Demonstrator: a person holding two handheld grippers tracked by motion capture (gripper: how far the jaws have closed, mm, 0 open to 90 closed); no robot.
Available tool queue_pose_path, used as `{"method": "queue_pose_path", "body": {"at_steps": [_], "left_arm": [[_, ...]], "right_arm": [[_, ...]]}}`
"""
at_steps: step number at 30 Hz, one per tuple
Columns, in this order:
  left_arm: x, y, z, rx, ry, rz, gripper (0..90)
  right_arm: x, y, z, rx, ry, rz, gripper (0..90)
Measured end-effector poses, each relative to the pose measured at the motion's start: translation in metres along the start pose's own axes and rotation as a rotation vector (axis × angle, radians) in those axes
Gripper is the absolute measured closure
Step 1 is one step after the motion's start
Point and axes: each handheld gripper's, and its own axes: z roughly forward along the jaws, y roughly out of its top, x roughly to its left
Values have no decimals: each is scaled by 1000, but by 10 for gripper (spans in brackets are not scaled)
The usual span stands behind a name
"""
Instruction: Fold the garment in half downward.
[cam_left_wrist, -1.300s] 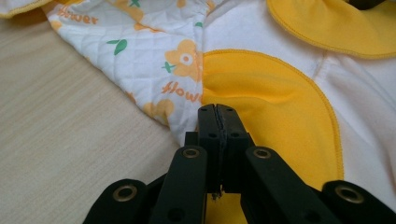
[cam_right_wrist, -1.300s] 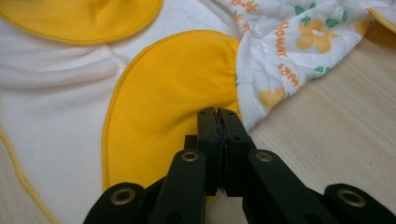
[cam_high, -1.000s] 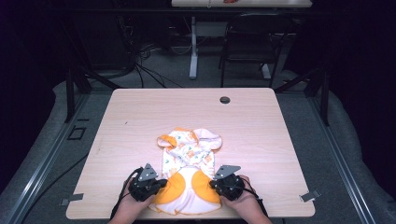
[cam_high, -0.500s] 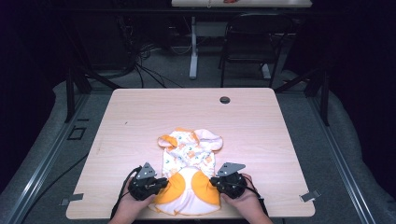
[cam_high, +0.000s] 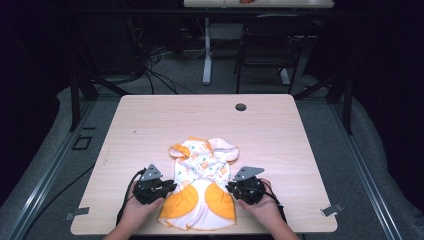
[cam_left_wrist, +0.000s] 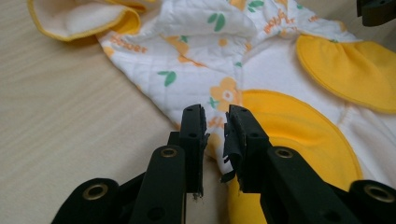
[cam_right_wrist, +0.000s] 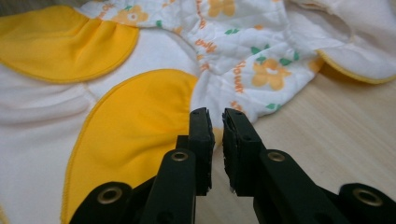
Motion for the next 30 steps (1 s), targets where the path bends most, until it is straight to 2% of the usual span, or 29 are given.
{"method": "queue_pose_path", "body": {"at_steps": [2, 3, 4, 6, 8, 11, 12, 13, 15, 19, 23, 27, 30], "left_arm": [[6, 6, 3, 6, 10, 12, 768], [10, 9, 6, 12, 10, 6, 774], [16, 14, 13, 13, 2, -19, 786], [19, 16, 17, 10, 0, -29, 791], [25, 22, 31, 10, 0, -45, 821], [26, 27, 40, 21, 13, -28, 843], [27, 28, 44, 19, 15, -27, 867], [27, 28, 48, 23, 13, -37, 880], [27, 29, 53, 36, 9, -30, 890], [26, 31, 54, 52, 11, -1, 899], [22, 30, 51, 76, 0, 10, 900], [17, 29, 48, 100, -9, 37, 900], [15, 29, 46, 113, -18, 41, 899]], "right_arm": [[-6, 4, 0, -3, 4, 15, 822], [-10, 7, 2, 2, 3, 16, 828], [-16, 12, 7, 27, -17, 9, 834], [-19, 14, 11, 35, -26, 12, 834], [-29, 23, 24, 47, -32, 25, 837], [-34, 29, 32, 60, -42, 22, 841], [-40, 33, 40, 63, -37, 40, 845], [-43, 34, 42, 69, -36, 41, 850], [-45, 35, 45, 75, -34, 45, 853], [-49, 33, 53, 97, -13, 51, 868], [-49, 32, 52, 103, 1, 44, 883], [-46, 31, 50, 117, 5, 16, 892], [-42, 32, 48, 137, 21, 1, 890]]}}
